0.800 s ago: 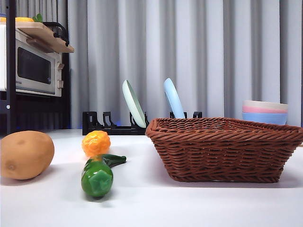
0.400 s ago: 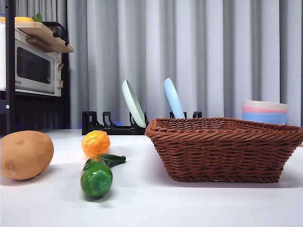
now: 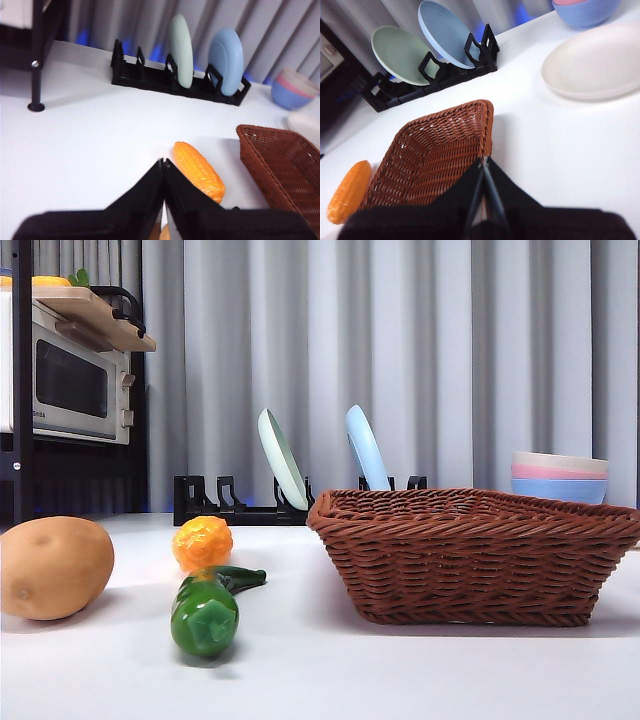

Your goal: Pick up the basket,pick up the corn from the table,pick up the potato from the table,pick up the cucumber from the table,put all items into the basket

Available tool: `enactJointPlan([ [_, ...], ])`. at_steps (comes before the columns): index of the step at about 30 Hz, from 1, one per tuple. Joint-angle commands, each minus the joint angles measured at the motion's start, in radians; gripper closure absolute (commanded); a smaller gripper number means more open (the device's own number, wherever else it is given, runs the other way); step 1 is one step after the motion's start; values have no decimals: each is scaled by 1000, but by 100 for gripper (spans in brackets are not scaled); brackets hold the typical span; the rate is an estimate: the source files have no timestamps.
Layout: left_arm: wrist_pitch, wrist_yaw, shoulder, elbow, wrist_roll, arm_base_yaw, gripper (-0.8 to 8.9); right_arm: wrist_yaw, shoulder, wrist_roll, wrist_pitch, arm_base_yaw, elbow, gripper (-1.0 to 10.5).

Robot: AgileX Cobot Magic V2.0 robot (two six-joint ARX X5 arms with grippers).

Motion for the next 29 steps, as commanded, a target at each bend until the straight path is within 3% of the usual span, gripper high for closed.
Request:
enactJointPlan([
  [1, -26, 31, 86, 61, 79, 2, 821, -27, 90, -71, -16, 0, 76, 954],
  [5, -78, 95, 226, 158, 126, 2, 821, -90, 230, -120, -100, 0, 195, 954],
  [13, -127, 268, 457, 278, 132, 2, 806, -256, 472, -283, -356, 0, 394, 939],
  [14, -127, 269, 475, 285, 132, 2, 773, -260, 491, -287, -362, 0, 404, 905],
  [18, -123, 265, 505, 288, 132, 0, 435, -259, 529, -287, -358, 0, 412, 595],
  [19, -126, 263, 505, 288, 131, 0, 407, -259, 534, -287, -357, 0, 412, 565],
  [29, -123, 262, 505, 288, 121, 0, 405, -259, 711, -286, -327, 0, 454, 568],
])
